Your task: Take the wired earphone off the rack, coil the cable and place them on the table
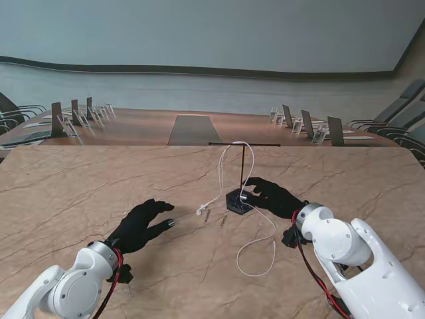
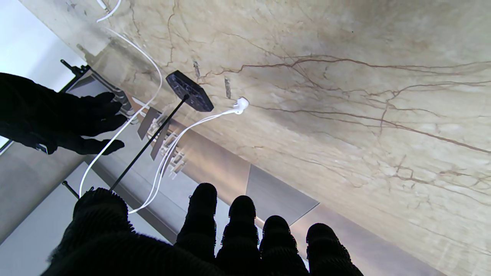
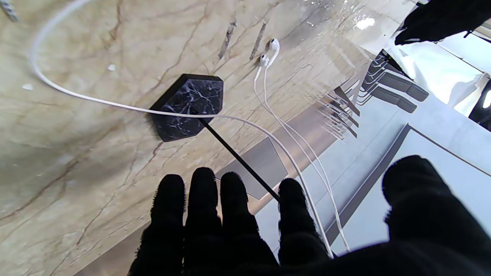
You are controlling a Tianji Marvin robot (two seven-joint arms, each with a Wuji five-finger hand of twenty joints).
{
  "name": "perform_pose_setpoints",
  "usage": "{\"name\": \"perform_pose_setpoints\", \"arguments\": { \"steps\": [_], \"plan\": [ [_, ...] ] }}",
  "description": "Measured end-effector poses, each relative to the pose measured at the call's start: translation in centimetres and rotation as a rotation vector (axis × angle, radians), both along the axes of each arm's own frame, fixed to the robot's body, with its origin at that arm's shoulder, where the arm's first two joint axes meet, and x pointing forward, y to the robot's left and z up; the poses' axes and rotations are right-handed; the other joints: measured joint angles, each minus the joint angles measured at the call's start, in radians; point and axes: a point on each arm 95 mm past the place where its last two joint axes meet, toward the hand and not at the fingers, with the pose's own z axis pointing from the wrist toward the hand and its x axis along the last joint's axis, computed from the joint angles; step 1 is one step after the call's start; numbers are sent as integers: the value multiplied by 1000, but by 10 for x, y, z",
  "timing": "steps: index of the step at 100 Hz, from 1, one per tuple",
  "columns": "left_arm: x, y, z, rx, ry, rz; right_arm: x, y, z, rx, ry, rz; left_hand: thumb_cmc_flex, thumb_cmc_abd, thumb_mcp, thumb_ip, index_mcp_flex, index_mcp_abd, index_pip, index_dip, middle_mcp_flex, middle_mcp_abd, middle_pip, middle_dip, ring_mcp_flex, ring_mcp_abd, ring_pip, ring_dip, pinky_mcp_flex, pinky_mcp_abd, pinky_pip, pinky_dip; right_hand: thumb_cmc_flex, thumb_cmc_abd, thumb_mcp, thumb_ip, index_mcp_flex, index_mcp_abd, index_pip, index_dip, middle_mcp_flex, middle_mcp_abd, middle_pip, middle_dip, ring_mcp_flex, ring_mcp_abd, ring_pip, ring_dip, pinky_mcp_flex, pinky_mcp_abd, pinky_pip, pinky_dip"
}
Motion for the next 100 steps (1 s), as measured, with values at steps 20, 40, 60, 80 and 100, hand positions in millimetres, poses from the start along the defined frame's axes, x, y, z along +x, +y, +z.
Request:
{"name": "perform_pose_setpoints", "arguments": {
  "steps": [20, 40, 60, 80, 100],
  "plan": [
    [0, 0, 0, 1, 3, -2, 10, 7, 2, 17, -7, 3, 0, 0, 0, 0, 0, 0, 0, 0, 0, 0, 0, 0, 0, 0, 0, 0, 0, 0, 0, 0, 7, 0, -1, 0, 0, -16, 36, -12, 0, 0, -74, -24, -1, 0, -37, -26, -15, 0, 10, -24],
    [0, -1, -1, 2, 8, -3, 15, 13, 0, 71, -27, -45, 0, 0, 0, 0, 0, 0, 0, 0, 0, 0, 0, 0, 0, 0, 0, 0, 0, 0, 0, 0, 153, 1, -74, 0, 0, -144, 305, -69, 0, 1, -63, -24, -1, 0, -61, -46, -15, 0, 39, -48],
    [-1, -1, -1, 2, 12, -2, 18, 17, -4, 79, -29, -69, 0, 0, 0, 0, 0, 0, 0, 0, 0, 0, 0, 0, 0, 0, 0, 0, 0, 0, 0, 0, 270, 9, -99, 2, 87, -233, 467, -165, 0, 5, 21, 9, 1, 2, -71, -50, -10, 0, 83, -60],
    [-1, -1, -2, 1, 15, 1, 20, 20, -10, 90, -82, -98, 0, 0, 0, 0, 0, 0, 0, 0, 0, 0, 0, 0, 0, 0, 0, 0, 0, 0, 0, 0, 436, 5, -57, 2, 275, -275, 629, -238, 77, 13, 140, 50, 101, 21, -26, -62, 37, 14, 194, -102],
    [-1, -1, -2, 0, 18, 1, 20, 23, -13, 83, -123, -93, 0, 0, 0, 0, 1, 0, 0, 0, 0, 0, 0, 0, 0, 0, 0, 0, 0, 0, 0, 0, 454, -146, 330, -1, 360, -257, 668, -203, 220, 3, 141, 62, 168, 23, -22, -89, 76, 24, 271, -169]
  ]
}}
